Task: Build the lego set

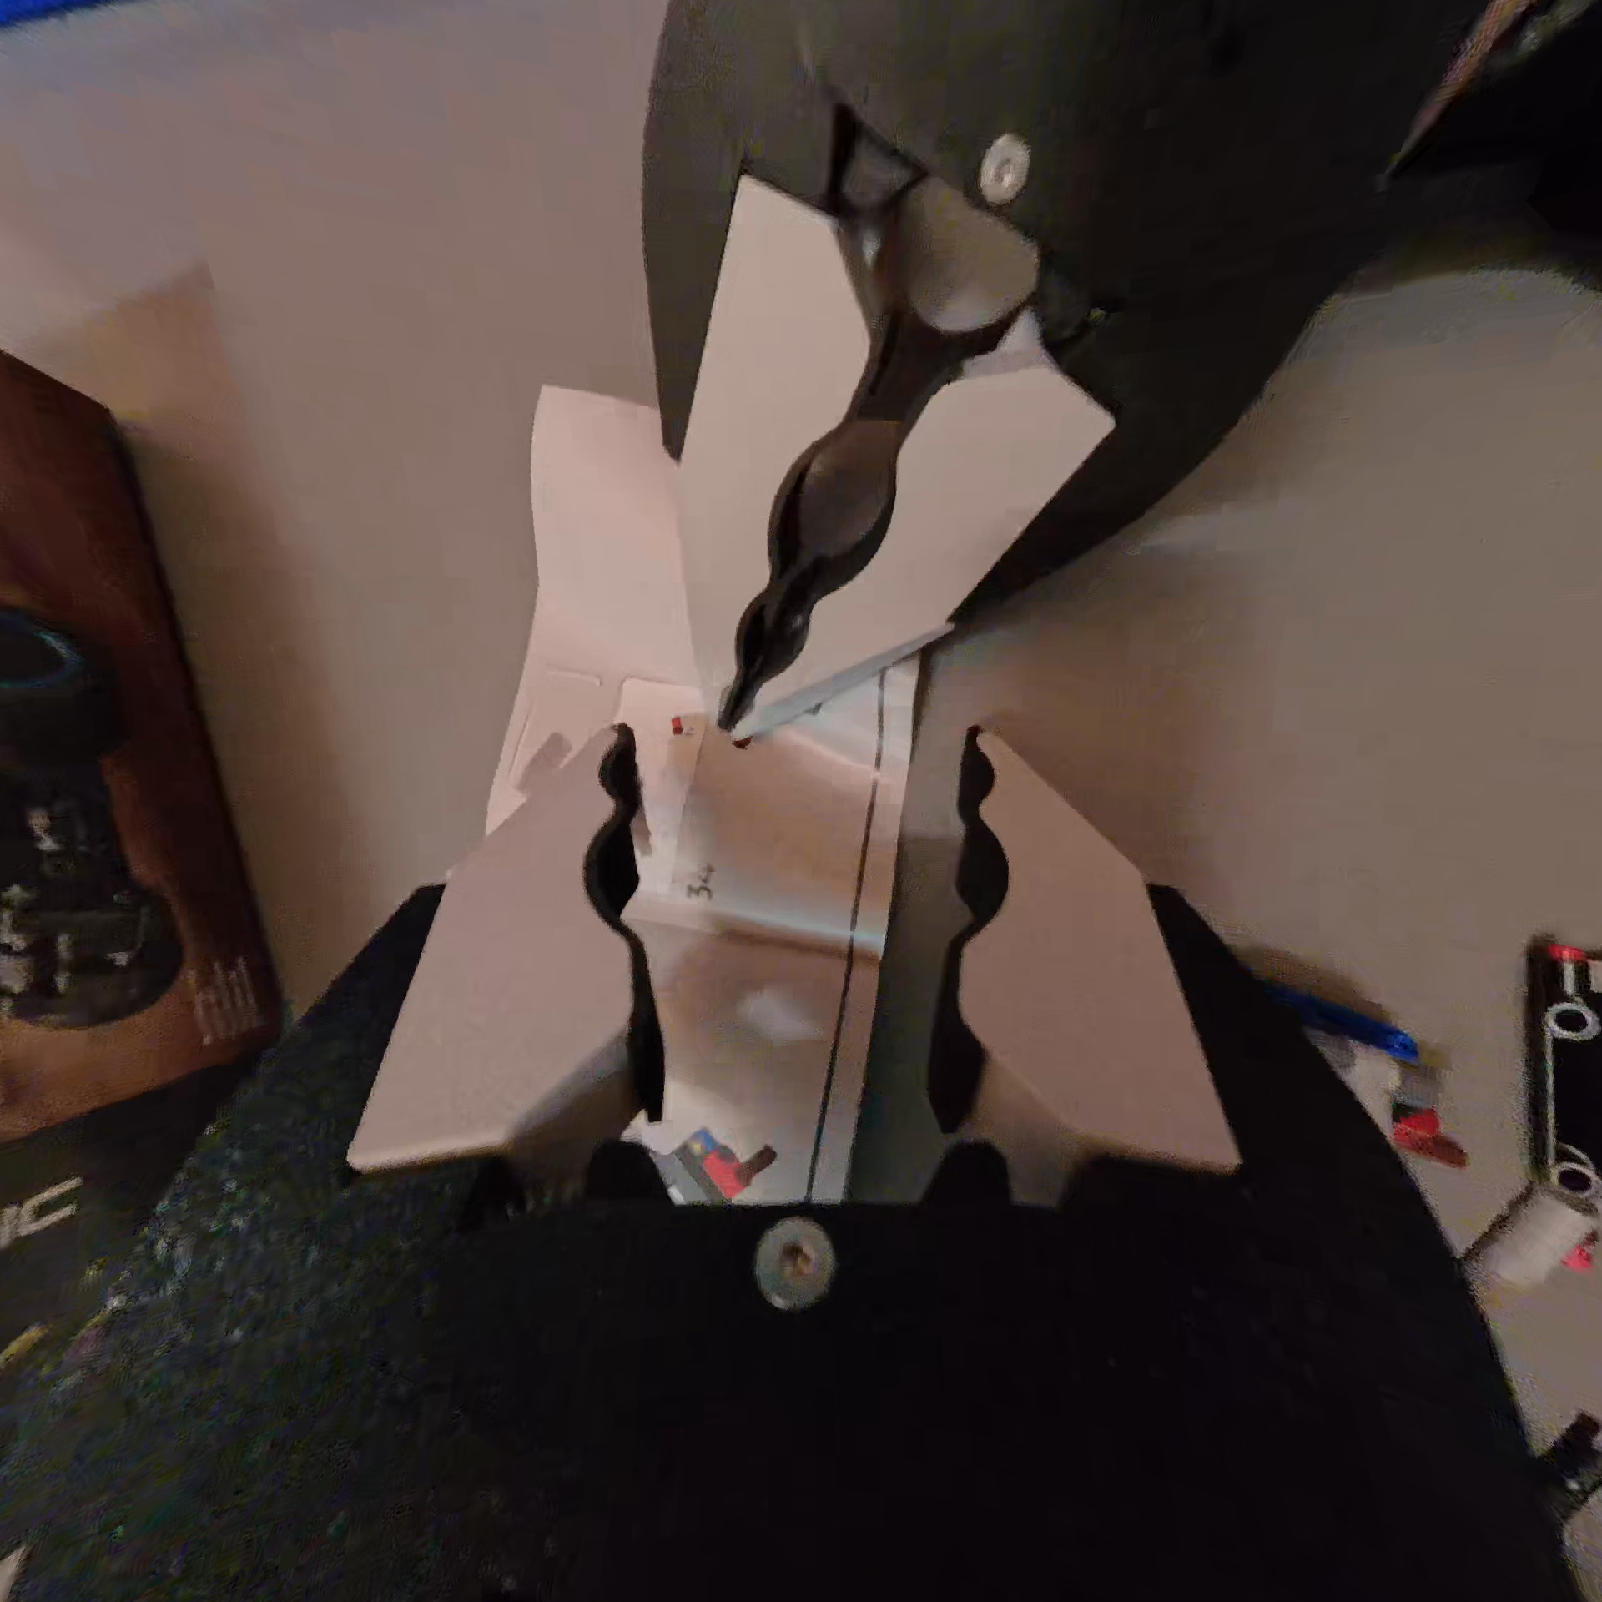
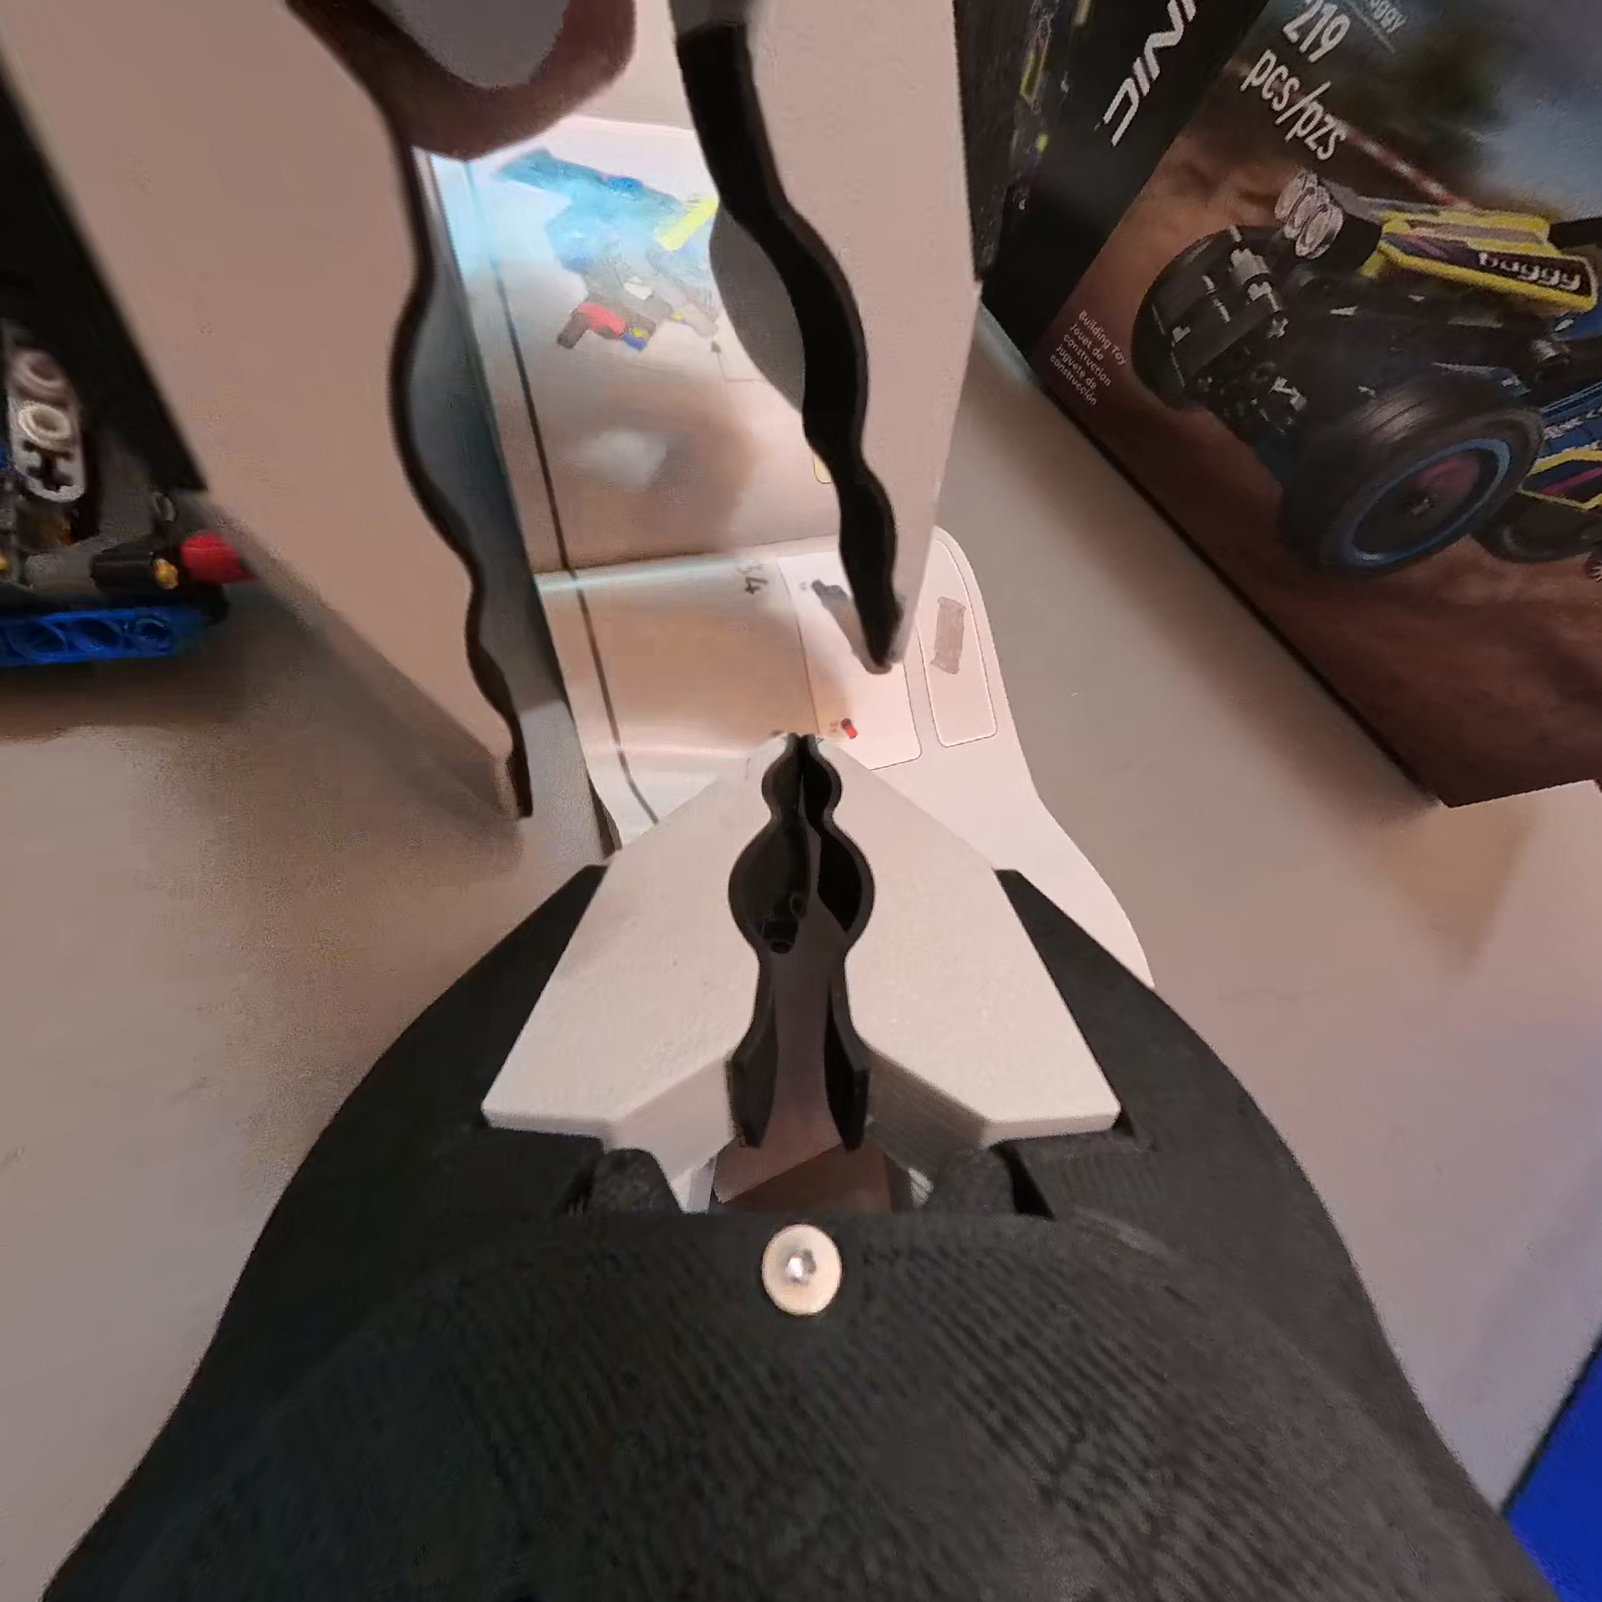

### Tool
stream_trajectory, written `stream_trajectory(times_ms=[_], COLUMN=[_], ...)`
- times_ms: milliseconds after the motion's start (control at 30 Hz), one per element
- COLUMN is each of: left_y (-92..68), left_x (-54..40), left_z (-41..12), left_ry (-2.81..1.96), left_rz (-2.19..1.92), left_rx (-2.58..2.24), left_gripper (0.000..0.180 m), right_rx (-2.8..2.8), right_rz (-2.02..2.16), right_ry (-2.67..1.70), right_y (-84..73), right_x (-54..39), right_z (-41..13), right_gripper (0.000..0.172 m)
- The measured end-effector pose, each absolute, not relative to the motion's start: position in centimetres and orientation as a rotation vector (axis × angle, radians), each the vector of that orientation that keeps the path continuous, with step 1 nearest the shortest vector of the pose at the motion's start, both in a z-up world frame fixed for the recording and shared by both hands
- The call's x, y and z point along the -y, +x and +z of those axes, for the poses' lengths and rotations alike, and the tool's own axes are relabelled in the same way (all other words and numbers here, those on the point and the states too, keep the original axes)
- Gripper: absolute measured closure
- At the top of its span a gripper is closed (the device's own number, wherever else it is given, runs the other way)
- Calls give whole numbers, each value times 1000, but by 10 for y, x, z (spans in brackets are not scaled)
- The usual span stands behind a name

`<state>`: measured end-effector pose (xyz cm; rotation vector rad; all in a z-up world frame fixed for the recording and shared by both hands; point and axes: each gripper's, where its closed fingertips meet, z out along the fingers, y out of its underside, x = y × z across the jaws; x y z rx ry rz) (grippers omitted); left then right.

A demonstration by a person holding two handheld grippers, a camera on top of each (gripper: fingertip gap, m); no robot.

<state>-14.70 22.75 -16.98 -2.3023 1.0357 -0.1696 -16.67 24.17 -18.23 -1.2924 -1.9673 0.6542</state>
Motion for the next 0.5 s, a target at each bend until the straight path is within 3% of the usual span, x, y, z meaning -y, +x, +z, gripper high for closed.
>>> stream_trajectory(times_ms=[100, 267, 367, 500], left_y=[-138, -133, -133, -138], left_x=[-225, -215, -219, -222], left_z=[-161, -175, -174, -173], left_ry=[-2294, -2382, -2407, -2428], left_rz=[-120, -40, -40, 3], left_rx=[-1088, -1160, -1082, -1027], left_gripper=[131, 142, 159, 158], right_rx=[1961, 1963, 1963, 1962], right_rz=[684, 706, 725, 738], right_ry=[-1316, -1344, -1364, -1378], right_y=[-167, -167, -167, -167], right_x=[-242, -242, -243, -243], right_z=[-182, -183, -183, -183], right_gripper=[172, 172, 172, 172])
